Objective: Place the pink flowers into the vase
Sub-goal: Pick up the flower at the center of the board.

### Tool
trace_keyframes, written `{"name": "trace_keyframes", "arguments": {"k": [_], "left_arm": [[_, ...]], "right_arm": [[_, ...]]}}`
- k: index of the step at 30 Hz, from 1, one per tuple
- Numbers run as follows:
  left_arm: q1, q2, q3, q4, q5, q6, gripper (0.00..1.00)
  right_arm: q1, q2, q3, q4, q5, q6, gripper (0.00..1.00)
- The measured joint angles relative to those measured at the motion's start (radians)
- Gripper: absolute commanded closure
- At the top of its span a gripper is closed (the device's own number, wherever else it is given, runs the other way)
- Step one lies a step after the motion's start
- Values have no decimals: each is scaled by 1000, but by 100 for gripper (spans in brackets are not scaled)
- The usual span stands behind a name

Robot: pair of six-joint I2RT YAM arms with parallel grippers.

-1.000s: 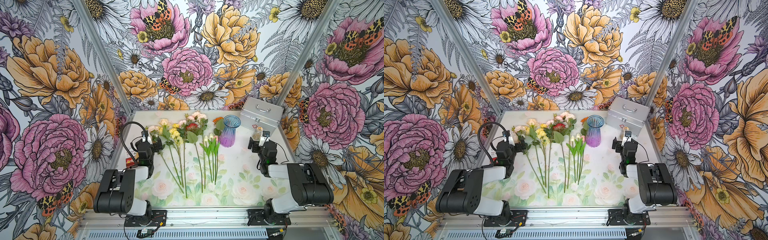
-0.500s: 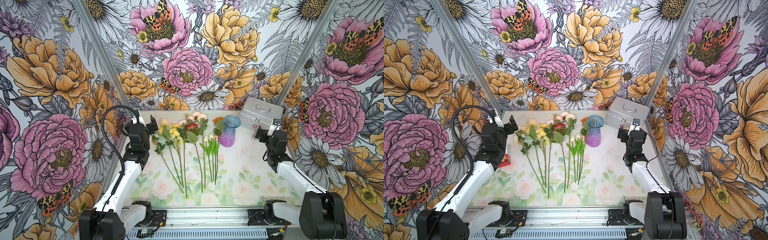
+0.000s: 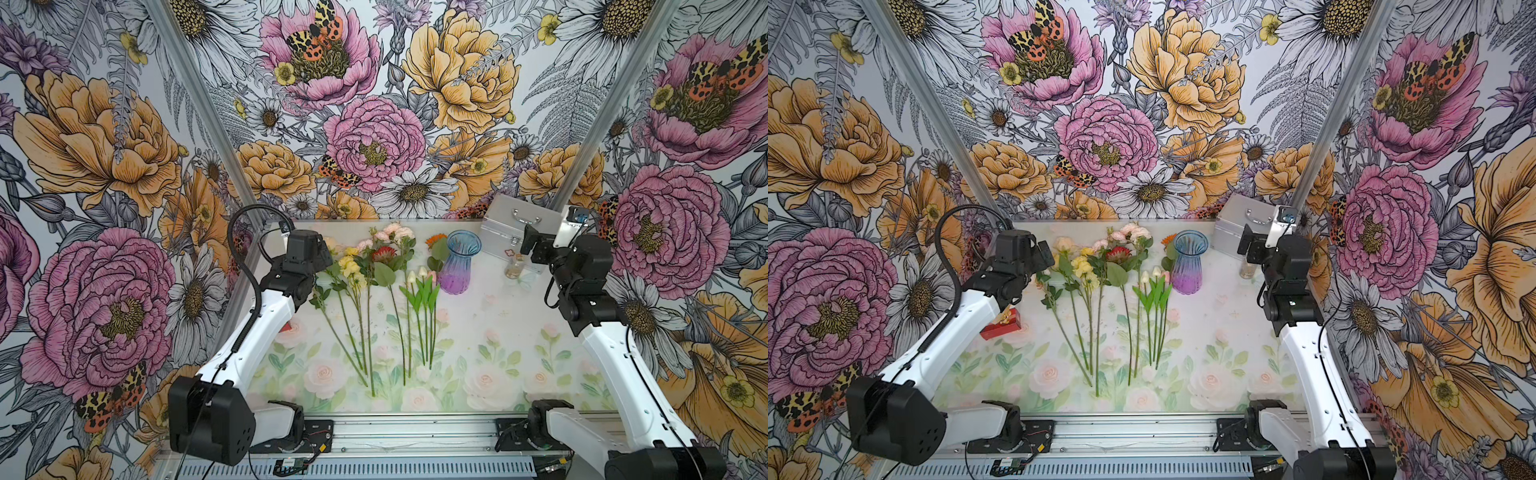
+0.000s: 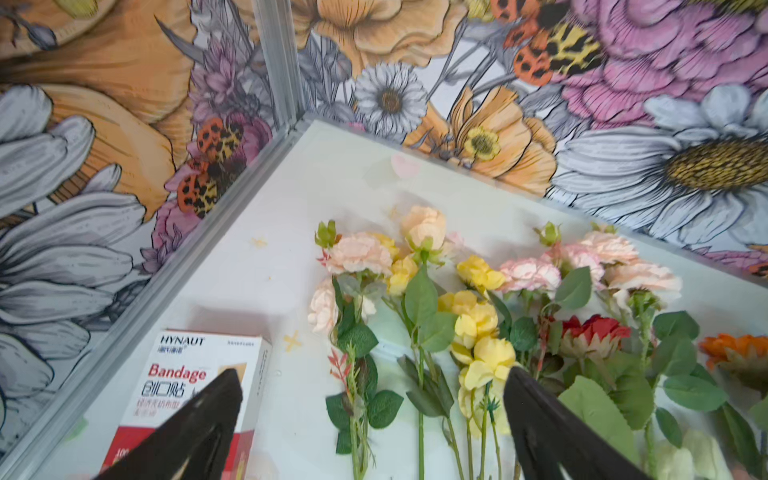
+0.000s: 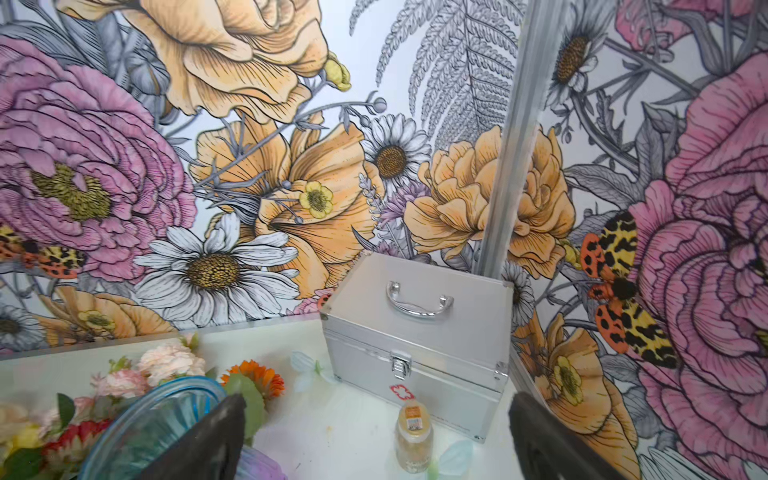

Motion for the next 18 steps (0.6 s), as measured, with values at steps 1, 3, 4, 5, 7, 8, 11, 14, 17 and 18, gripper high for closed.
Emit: {"name": "trace_keyframes", "arguments": {"k": [1,3,4,5,7,8,11,14,17,18], "left_arm": [[0,23,14,-24,1,-15,1],[0,89,61,-88,9,-51,1],[0,119,85,-115,16,-65,1],[0,149,109,-141,24,-79,1],[0,202,148,-179,42,-100,1],[0,224,158,-193,52,-111,1],[2,267,161,-228,83,-136,3],[16,300,161,-249,114,-159,8],[38,323,161,-261,143,-172,15],[43,329,161,-265,152,-178,18]], "right_arm": [[6,1,19,-14,-27,1,0],[19,10,65,-45,-92,8,0],[24,17,84,-56,-123,13,0],[31,27,107,-66,-161,17,0],[48,48,142,-81,-228,24,0],[60,59,157,-87,-263,27,0],[103,92,188,-104,-352,39,0],[159,129,217,-122,-413,47,0],[223,161,239,-129,-446,53,0],[240,170,245,-130,-450,53,0]]}}
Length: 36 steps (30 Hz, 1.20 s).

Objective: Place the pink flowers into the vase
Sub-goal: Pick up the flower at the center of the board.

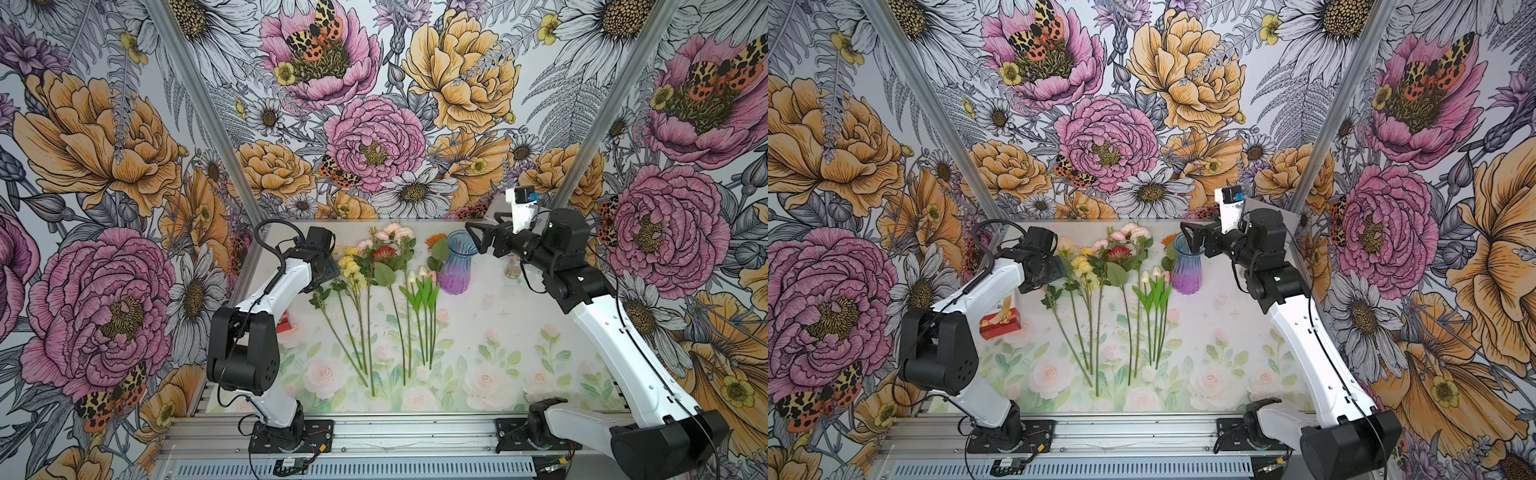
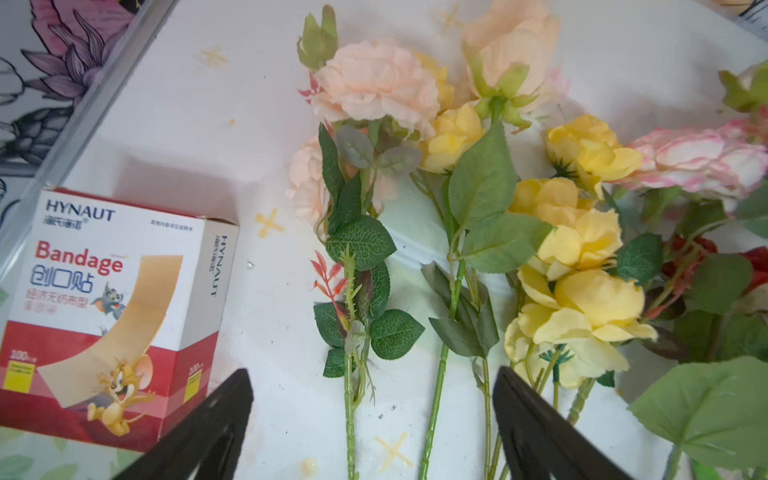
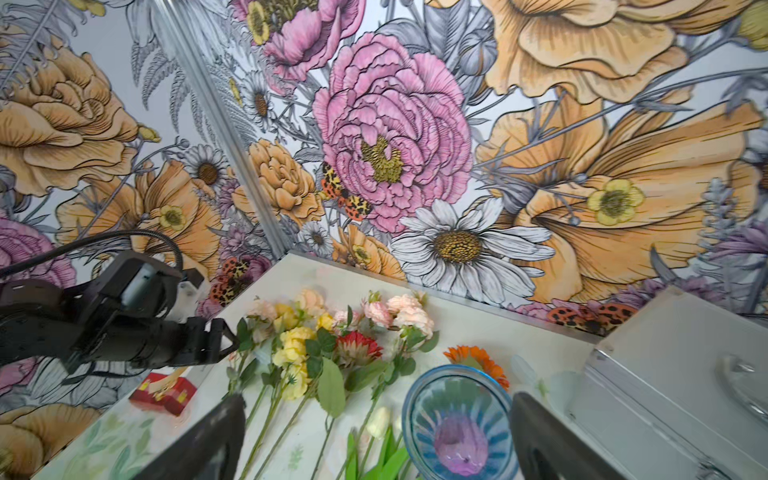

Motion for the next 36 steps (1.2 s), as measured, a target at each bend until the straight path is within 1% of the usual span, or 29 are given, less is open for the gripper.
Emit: {"name": "trace_keyframes", "arguments": {"k": [1,6,9,10,13,16,21,24,28,31,32,36], "left_arm": [[6,6,0,-2,8,-3,20],[19,39,0,-4,27,-10,23],[24,60,-5,-4,34,-6,29],[24,66,-6,-5,35,-2,32],[27,87,-6,-6,42,8,35],[30,119,-6,-6,50,28,42],[34,196,5,-7,63,51,43],[37,251,15,-7,67,61,49],[37,291,33,-7,72,77,64],[39,302,54,-5,86,91,73],[41,304,56,-5,89,95,78],[46,314,57,-5,90,99,89]], "right_arm": [[20,11,5,0,-5,0,0],[101,56,26,-13,-13,-1,0],[135,84,45,-16,-13,0,0],[143,92,51,-16,-11,0,0],[160,102,56,-17,-11,0,0],[174,104,57,-17,-11,0,0],[189,104,57,-17,-5,0,0],[197,104,57,-17,8,0,0],[213,104,57,-17,30,0,0],[223,104,57,-17,42,0,0],[227,104,57,-17,47,0,0],[236,107,57,-17,63,1,0]]}}
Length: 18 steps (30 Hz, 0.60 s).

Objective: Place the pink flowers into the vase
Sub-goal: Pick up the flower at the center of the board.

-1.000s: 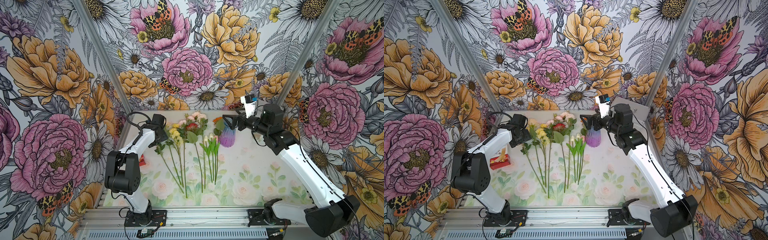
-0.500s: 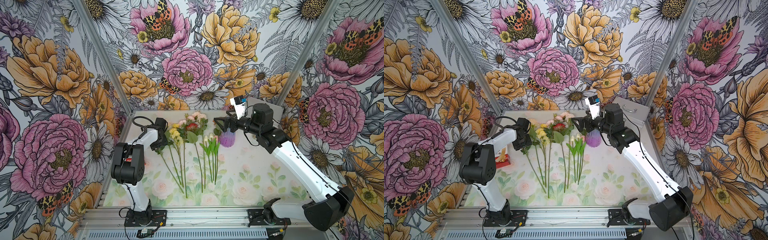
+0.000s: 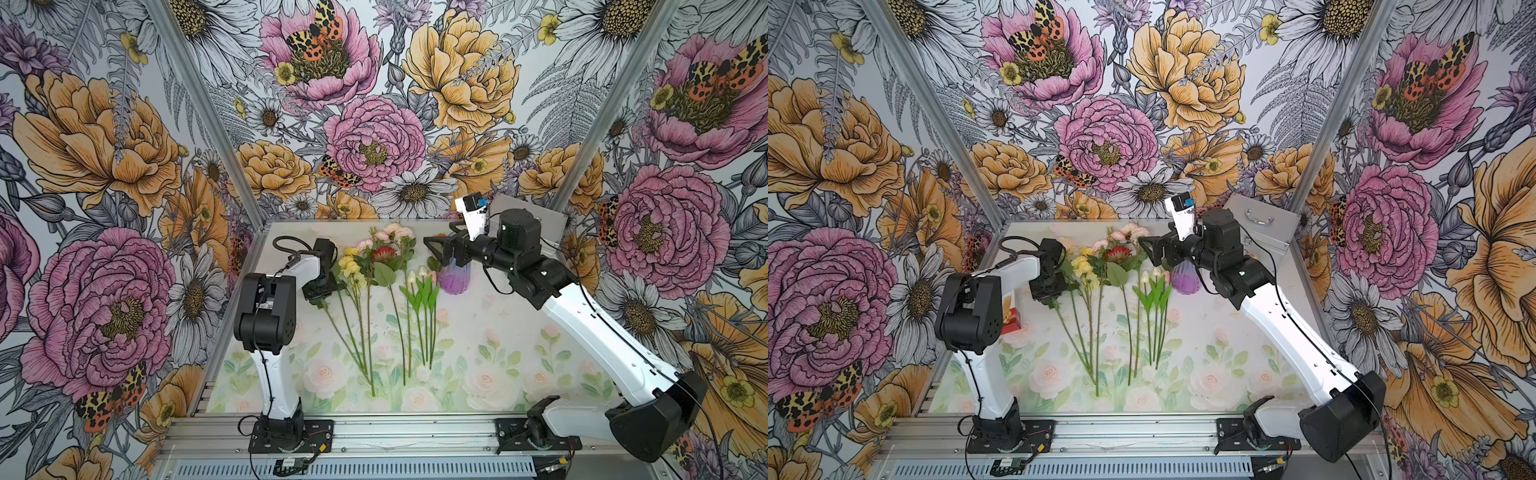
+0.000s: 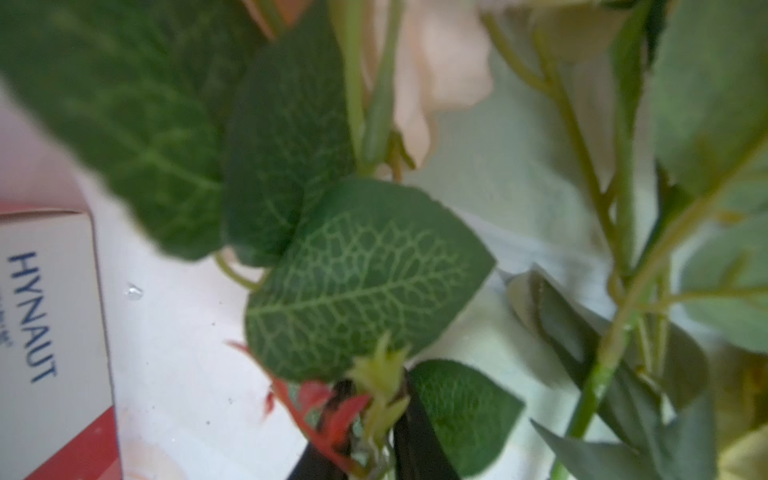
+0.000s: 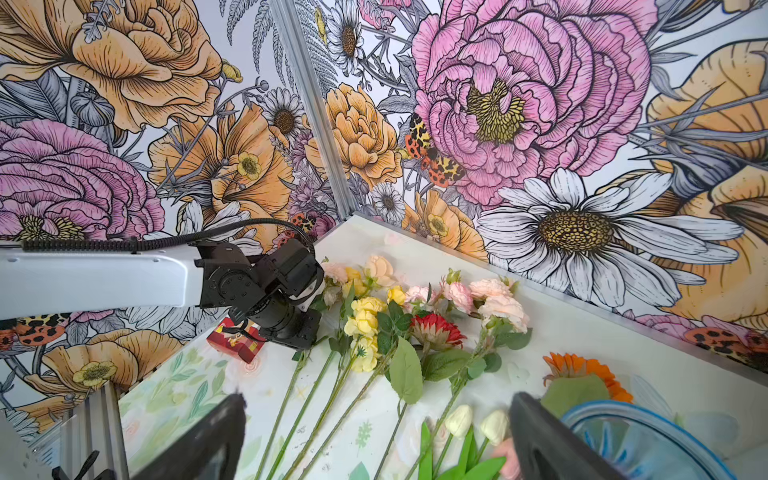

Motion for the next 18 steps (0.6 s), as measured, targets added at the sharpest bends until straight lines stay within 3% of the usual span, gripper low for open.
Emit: {"name": "trace_keyframes", "arguments": {"k": [5,11,18], "left_arm": [[5,0,0,5,2,4,100],[26,-18,-11,8,3,5,100],[55,-214,-9,0,-3,19,100]], "right_arm": [[6,14,4,0,12,0,0],[11,43,13,0,18,0,0],[13,78,44,-4,16,13,0]]}}
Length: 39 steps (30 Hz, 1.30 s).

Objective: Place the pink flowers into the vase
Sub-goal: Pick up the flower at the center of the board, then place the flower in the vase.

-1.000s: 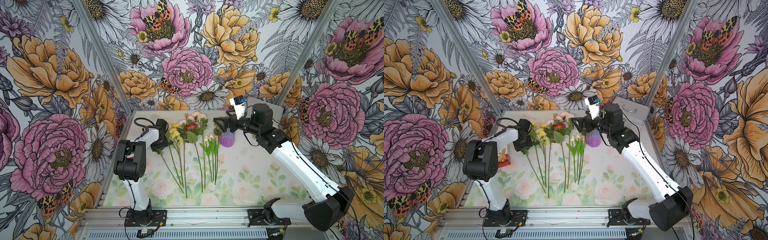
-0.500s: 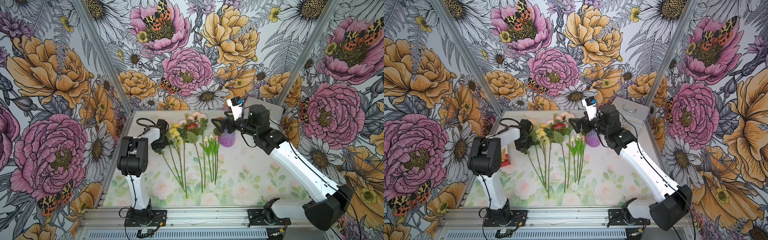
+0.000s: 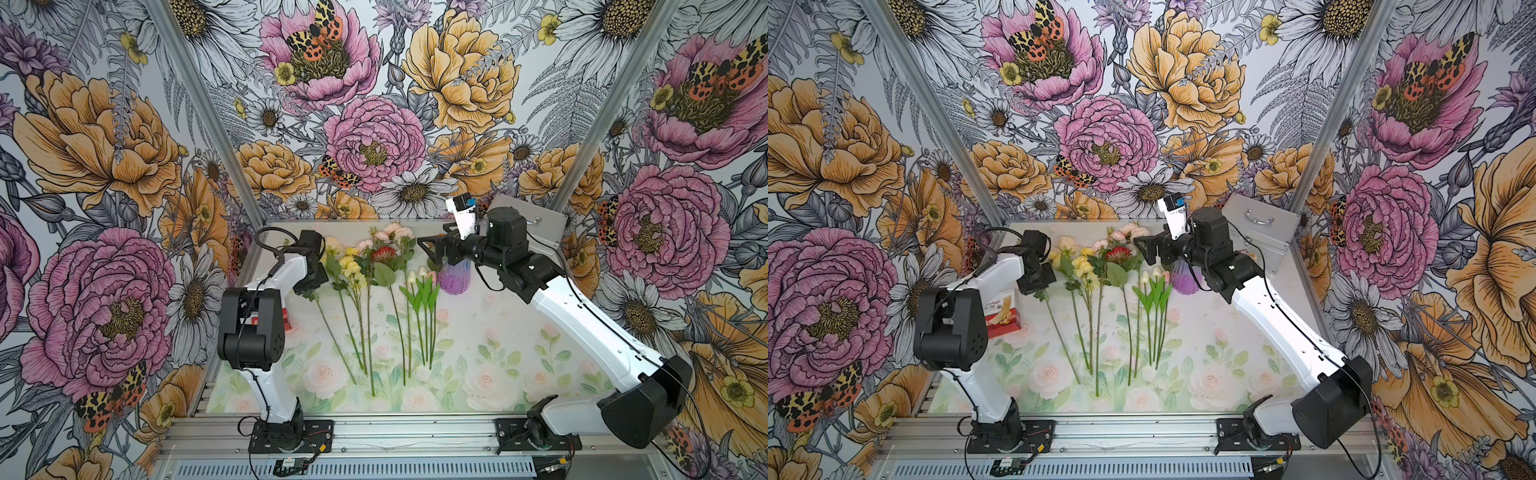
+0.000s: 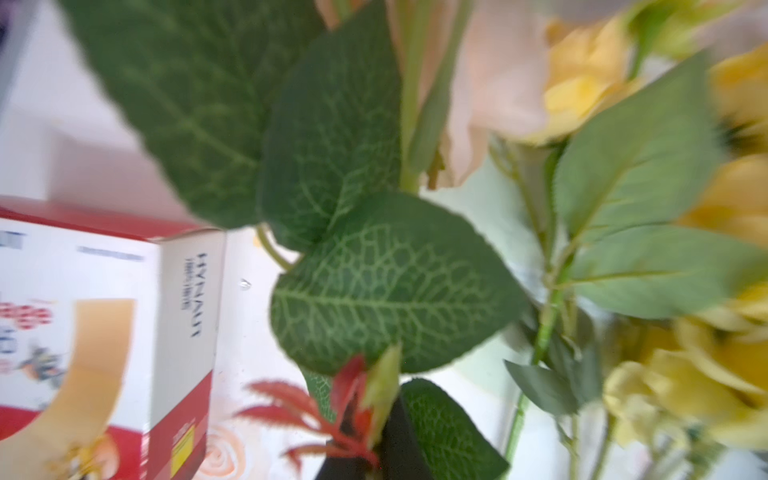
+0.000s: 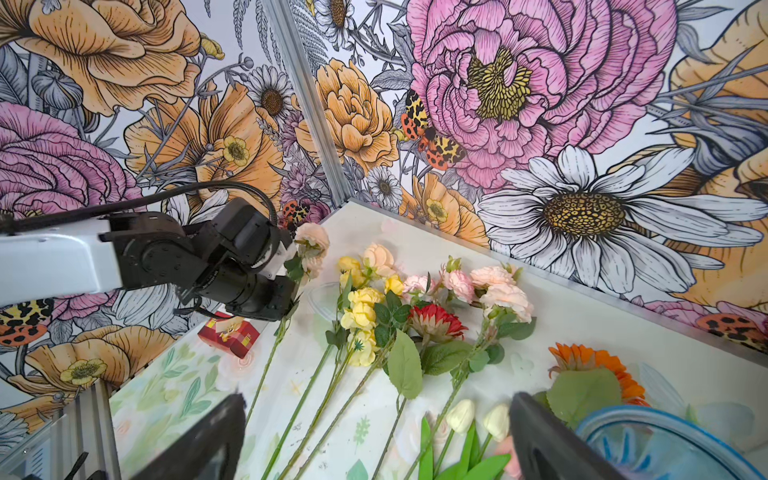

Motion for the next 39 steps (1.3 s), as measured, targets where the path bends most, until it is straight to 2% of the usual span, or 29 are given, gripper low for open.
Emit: {"name": "trace_keyframes", "arguments": {"k": [5,11,13,15,21,26,31,35,39], "left_arm": [[0,-106,137,3,11,74,100],[-1,-138,312,52,121,193,100],[-1,-138,346,83,188,221,100],[-1,-133,370,114,270,238,100],[-14,-82,430,260,558,251,100],[-37,-27,454,388,787,234,100],[-47,-12,430,615,1003,110,100],[-54,-12,431,745,1101,31,100],[-83,-10,438,797,1170,-9,100]], "right_arm": [[0,39,56,2,-51,23,0],[0,111,126,0,-160,66,1],[0,140,161,0,-203,74,5],[0,159,192,0,-241,79,15],[0,204,273,2,-360,89,28],[0,261,351,4,-447,92,32],[0,309,384,7,-511,92,32],[0,336,394,6,-531,91,34],[0,373,428,5,-546,89,37]]}}
